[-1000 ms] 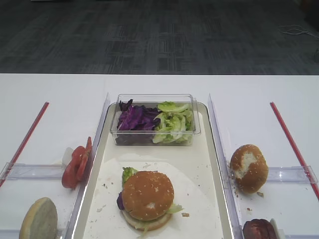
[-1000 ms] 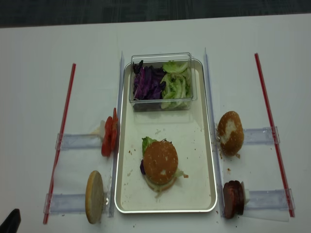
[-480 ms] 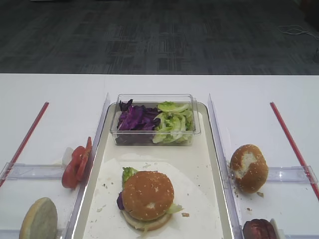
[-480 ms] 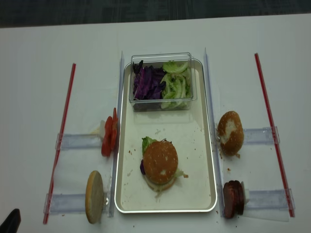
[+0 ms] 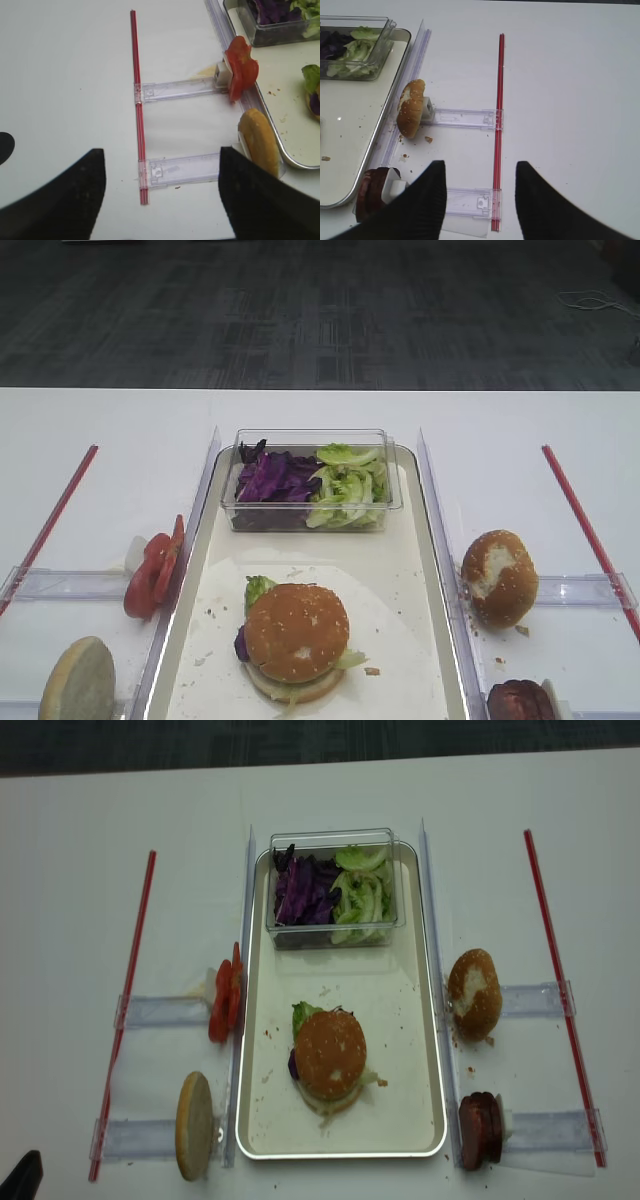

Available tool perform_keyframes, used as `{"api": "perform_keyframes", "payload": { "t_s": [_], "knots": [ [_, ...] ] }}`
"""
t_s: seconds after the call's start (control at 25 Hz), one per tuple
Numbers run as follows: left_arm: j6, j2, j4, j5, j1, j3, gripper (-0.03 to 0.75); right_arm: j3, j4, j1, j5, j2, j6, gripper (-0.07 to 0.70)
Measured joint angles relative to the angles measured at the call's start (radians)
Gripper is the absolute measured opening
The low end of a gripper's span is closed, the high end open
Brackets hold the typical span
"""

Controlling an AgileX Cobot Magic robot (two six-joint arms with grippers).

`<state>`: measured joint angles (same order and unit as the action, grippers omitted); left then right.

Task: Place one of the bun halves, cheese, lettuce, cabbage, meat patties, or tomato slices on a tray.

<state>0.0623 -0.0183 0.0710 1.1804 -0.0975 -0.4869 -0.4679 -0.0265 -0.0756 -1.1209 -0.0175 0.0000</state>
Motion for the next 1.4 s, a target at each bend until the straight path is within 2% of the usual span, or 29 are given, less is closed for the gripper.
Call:
{"api": "perform_keyframes", "payload": {
  "t_s": [1.4],
  "knots": [
    [-0.001, 0.000, 0.000, 0.000, 0.000, 0.000, 0.481, 0.000, 0.004, 0.000, 0.000, 0.000, 0.000, 0.342]
  ]
}}
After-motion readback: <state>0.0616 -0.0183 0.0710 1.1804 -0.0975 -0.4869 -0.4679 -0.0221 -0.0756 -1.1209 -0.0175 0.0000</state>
